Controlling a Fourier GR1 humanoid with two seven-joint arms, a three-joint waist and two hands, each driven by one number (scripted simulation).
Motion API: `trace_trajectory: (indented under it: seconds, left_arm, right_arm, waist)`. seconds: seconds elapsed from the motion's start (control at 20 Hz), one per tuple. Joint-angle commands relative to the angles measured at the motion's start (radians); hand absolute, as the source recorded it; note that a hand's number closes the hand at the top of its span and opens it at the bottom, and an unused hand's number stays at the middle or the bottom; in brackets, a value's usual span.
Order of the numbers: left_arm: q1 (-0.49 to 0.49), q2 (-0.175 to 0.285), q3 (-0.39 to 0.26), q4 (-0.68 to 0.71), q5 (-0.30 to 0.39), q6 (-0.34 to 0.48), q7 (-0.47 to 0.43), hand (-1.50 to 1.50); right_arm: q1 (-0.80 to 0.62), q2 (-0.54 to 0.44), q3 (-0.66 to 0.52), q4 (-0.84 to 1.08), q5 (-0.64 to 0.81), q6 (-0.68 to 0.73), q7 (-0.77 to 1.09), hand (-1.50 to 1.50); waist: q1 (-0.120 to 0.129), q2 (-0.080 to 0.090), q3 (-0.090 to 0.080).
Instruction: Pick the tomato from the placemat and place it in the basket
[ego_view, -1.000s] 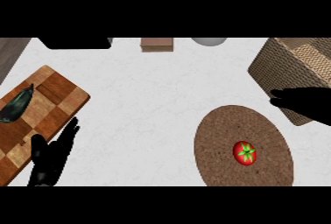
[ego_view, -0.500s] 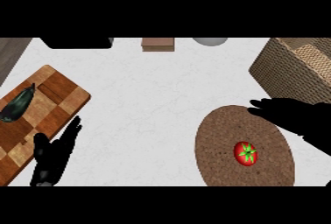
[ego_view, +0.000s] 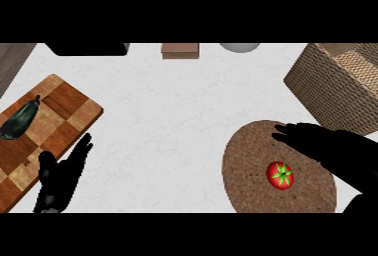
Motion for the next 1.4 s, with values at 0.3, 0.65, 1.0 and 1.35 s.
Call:
trace_trajectory:
  seconds: [0.3,0.65,1.0,1.35]
  left_arm:
    - [0.052,-0.036,0.001,0.066,-0.014,-0.011,0.022,0.00]
    - [0.006,-0.019,0.038,0.122,-0.005,-0.072,0.004,0.00]
    - [0.067,-0.029,0.030,0.048,-0.016,-0.073,0.027,0.00]
    - [0.038,-0.043,0.046,0.085,-0.037,-0.063,0.036,0.00]
  right_arm:
    - [0.052,0.082,0.070,0.086,0.196,-0.105,-0.112,-1.50]
    - [0.070,0.132,0.101,0.181,0.281,-0.176,-0.200,-1.50]
    - [0.042,0.157,0.146,0.281,0.388,-0.180,-0.203,-1.50]
    - [0.074,0.210,0.206,0.338,0.477,-0.225,-0.199,-1.50]
  waist:
    - [-0.002,0.008,-0.013]
    - [-0.003,0.010,-0.014]
    - [0.007,0.009,-0.014]
    - [0.003,0.010,-0.013]
